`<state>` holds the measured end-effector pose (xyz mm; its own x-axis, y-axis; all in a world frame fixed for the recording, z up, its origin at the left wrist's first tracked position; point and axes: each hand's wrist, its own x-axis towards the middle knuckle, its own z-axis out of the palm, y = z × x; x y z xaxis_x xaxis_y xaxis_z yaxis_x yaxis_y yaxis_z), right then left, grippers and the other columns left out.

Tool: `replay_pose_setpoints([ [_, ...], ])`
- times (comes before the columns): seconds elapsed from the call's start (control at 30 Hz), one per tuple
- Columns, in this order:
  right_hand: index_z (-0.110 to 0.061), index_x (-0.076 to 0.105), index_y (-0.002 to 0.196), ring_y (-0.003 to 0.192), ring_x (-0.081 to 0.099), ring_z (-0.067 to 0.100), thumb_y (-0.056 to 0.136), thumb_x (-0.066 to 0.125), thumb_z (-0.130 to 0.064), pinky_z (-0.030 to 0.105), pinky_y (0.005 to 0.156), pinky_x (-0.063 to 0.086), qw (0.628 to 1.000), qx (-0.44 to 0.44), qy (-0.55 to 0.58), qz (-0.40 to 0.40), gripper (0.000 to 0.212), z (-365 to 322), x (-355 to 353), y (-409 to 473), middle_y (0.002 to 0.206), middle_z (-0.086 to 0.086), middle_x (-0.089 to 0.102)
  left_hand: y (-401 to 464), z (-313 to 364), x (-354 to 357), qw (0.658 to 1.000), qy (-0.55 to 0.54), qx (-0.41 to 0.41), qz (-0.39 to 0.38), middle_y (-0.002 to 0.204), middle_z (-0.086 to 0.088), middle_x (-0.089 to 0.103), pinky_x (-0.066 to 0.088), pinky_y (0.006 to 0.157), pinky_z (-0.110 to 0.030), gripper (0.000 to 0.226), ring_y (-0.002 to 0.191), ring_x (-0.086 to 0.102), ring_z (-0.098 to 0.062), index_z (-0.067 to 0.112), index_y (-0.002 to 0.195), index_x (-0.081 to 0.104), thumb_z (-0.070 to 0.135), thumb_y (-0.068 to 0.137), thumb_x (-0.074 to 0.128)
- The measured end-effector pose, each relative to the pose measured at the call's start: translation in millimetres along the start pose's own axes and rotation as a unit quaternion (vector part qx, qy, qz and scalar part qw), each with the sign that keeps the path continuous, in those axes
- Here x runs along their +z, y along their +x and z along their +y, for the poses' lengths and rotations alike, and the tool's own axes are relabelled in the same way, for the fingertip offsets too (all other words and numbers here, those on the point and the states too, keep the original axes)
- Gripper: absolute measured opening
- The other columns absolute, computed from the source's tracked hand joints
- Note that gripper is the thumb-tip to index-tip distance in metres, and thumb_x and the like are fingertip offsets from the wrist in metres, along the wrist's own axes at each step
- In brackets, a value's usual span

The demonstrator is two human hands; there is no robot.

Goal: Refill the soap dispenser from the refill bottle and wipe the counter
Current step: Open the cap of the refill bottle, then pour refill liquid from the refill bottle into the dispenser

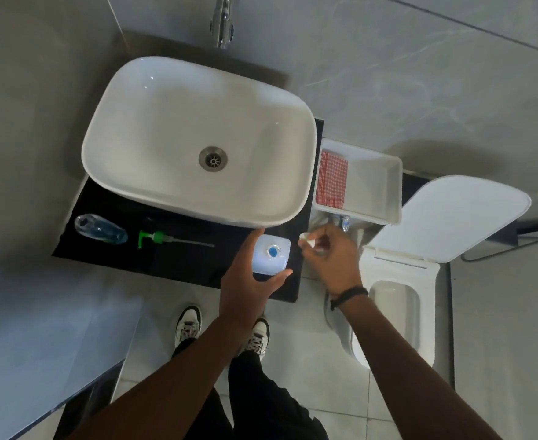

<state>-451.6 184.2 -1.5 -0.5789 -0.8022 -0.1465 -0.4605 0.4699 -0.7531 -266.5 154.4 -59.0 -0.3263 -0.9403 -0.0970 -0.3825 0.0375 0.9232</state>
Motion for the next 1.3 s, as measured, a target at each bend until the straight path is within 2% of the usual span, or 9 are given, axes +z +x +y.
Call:
replay_pose_setpoints([
  [0.1,-0.025,0.058,0.082,0.084,0.066,0.022,0.084,0.084,-0.017,0.034,0.078,0.057,0.998,0.056,0.006,-0.014,0.027,31,28,7,0.091,0.004,0.067,2,-6,1,1.000,0.011,0.025,0.003,0.146,0.048,0.044,0.045,0.102,-0.002,0.098,0.137,0.048,0.017,0.058,0.156,0.036,0.056,0.076,0.095],
  [0.3,-0.030,0.055,0.080,0.079,0.056,0.002,0.084,0.080,-0.013,0.015,0.070,0.039,0.999,0.037,-0.013,-0.013,0.031,61,62,13,0.087,-0.007,0.058,3,-6,0,1.000,0.017,0.020,0.008,0.144,0.048,0.041,0.045,0.097,0.000,0.096,0.137,0.048,0.014,0.062,0.153,0.034,0.067,0.074,0.088],
  [0.53,-0.015,0.065,0.102,0.095,0.061,0.014,0.085,0.078,-0.006,0.035,0.088,0.056,0.999,-0.004,-0.026,-0.030,0.023,73,59,4,0.107,0.002,0.062,0,-1,-21,0.999,0.004,0.024,-0.025,0.148,0.048,0.035,0.039,0.097,0.004,0.117,0.141,0.042,0.016,0.061,0.156,0.026,0.066,0.063,0.097],
  [0.7,-0.028,0.053,0.135,0.125,0.059,0.016,0.078,0.064,0.000,0.031,0.106,0.053,0.995,-0.023,0.093,0.011,0.064,61,44,-38,0.133,-0.010,0.057,-19,-23,-84,0.999,0.021,-0.023,0.039,0.155,0.039,0.040,0.038,0.113,-0.007,0.114,0.145,0.041,0.015,0.046,0.163,0.033,0.087,0.067,0.080],
  [0.8,-0.022,0.040,0.152,0.142,0.050,0.010,0.082,0.082,-0.004,0.026,0.115,0.046,0.987,-0.033,0.154,-0.041,0.083,53,53,-65,0.155,-0.015,0.047,-26,-47,-132,0.986,0.014,-0.092,0.136,0.164,0.016,0.046,0.040,0.121,-0.029,0.099,0.150,0.042,0.004,0.050,0.160,0.032,0.088,0.077,0.071],
  [0.93,-0.011,0.030,0.158,0.145,0.050,0.019,0.069,0.091,-0.014,0.038,0.118,0.045,0.973,0.022,0.229,-0.024,0.108,36,79,-64,0.156,0.005,0.049,3,-76,-181,0.957,0.029,-0.155,0.243,0.173,-0.001,0.035,0.033,0.130,-0.040,0.112,0.157,0.033,-0.009,0.024,0.169,0.025,0.070,0.082,0.080],
  [1.07,-0.013,0.039,0.152,0.127,0.056,-0.007,0.064,0.098,-0.034,0.006,0.100,0.047,0.974,0.024,0.226,0.001,0.108,19,104,-53,0.136,-0.007,0.060,49,-103,-209,0.954,0.011,-0.187,0.236,0.174,-0.006,0.034,0.031,0.124,-0.025,0.124,0.158,0.034,-0.016,0.018,0.172,0.019,0.046,0.078,0.095],
  [1.2,-0.018,0.053,0.137,0.119,0.065,0.007,0.056,0.093,-0.065,0.007,0.088,0.054,0.965,0.051,0.255,0.033,0.102,15,120,-49,0.125,-0.001,0.066,74,-119,-213,0.963,0.006,-0.146,0.227,0.163,0.007,0.047,0.038,0.109,-0.002,0.115,0.142,0.044,0.004,0.026,0.168,0.030,0.046,0.076,0.097],
  [1.3,-0.032,0.054,0.131,0.112,0.066,-0.003,0.056,0.094,-0.064,0.004,0.078,0.054,0.964,0.048,0.252,0.065,0.090,10,130,-49,0.115,-0.024,0.066,83,-127,-211,0.963,-0.006,-0.128,0.237,0.146,0.008,0.062,0.047,0.093,0.001,0.089,0.127,0.059,0.003,0.035,0.154,0.048,0.042,0.079,0.096],
])
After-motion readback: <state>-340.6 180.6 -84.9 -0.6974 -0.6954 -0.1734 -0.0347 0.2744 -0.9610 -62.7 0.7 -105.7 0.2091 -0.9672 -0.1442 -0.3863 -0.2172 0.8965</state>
